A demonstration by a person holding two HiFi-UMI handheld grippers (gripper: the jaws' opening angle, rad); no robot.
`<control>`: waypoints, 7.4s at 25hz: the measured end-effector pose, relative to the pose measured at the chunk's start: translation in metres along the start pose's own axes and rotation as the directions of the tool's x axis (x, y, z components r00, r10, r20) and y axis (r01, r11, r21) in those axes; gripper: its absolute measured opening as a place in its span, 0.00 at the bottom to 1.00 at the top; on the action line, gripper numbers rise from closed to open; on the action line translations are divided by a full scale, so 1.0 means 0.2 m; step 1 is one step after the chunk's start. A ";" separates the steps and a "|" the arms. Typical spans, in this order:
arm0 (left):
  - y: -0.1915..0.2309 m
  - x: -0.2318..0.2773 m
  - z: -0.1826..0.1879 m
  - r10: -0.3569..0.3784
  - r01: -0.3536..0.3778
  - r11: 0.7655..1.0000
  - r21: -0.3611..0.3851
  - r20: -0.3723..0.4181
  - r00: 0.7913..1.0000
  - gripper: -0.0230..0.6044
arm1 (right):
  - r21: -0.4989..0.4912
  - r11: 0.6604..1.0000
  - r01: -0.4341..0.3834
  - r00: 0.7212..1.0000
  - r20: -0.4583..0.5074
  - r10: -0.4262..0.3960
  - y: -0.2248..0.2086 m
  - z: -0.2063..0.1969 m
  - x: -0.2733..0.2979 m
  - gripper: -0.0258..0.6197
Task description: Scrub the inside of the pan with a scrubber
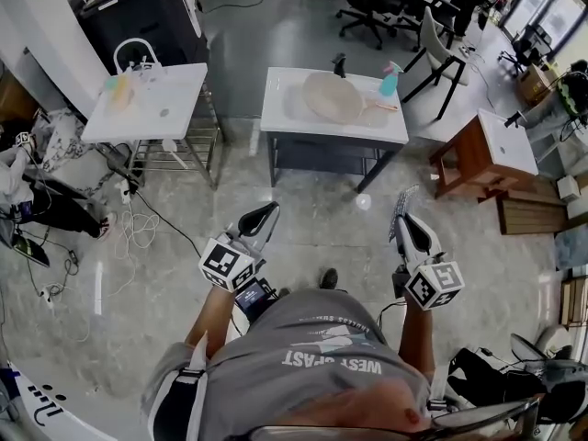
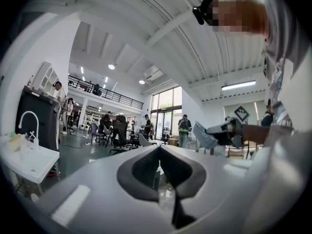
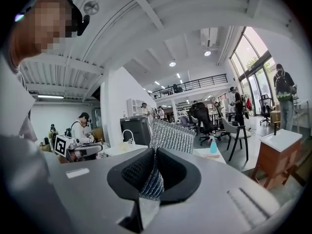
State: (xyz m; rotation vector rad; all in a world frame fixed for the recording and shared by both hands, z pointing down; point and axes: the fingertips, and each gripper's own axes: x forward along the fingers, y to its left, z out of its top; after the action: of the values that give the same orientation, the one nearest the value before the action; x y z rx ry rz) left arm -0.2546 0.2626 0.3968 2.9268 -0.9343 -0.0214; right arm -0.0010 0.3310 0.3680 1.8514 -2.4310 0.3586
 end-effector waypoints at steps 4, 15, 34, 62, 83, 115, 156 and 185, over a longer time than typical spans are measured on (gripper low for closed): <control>0.04 0.07 -0.01 0.016 -0.016 1.000 0.002 -0.013 1.000 0.04 | 0.009 1.000 -0.007 1.000 -0.002 0.007 -0.09 0.00 0.07 0.10; 0.16 0.53 -0.04 0.095 -0.093 0.995 0.032 -0.057 0.994 0.04 | 0.052 0.994 -0.092 0.996 0.006 0.092 -0.53 0.05 0.45 0.09; 0.05 1.44 0.05 0.186 -0.177 0.980 0.090 -0.103 0.977 0.04 | 0.103 0.965 -0.241 0.970 0.022 0.240 -1.39 0.16 0.86 0.10; 0.68 2.15 0.03 -0.032 0.036 0.999 0.040 -0.090 0.995 0.04 | 0.120 0.987 -0.105 0.992 -0.051 0.111 -1.52 0.20 1.48 0.10; 1.69 2.12 -0.02 -0.002 0.004 0.999 0.038 -0.052 0.999 0.04 | 0.105 0.992 -0.071 0.977 -0.192 0.090 -1.18 0.24 2.46 0.10; 2.02 1.85 -0.32 0.336 -0.358 0.932 -0.059 -0.235 0.912 0.04 | 0.162 0.938 -0.307 0.630 -0.704 0.328 -1.07 -1.26 3.79 0.10; 2.01 2.03 -0.36 0.298 -0.322 0.945 -0.063 -0.242 0.923 0.04 | 0.029 0.822 -0.569 0.462 -0.816 0.348 -1.00 -1.36 3.62 0.07; 1.97 2.15 -0.42 0.274 -0.302 0.951 -0.061 -0.279 0.921 0.04 | -0.052 0.950 -0.308 0.581 -0.801 0.144 -1.56 -1.43 3.94 0.05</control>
State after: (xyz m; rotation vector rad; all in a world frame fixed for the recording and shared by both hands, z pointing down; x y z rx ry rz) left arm -0.1287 -0.3021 0.5106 2.5826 -1.2602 0.3230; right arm 0.0554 -0.4261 0.8408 0.9451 -1.9372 0.7481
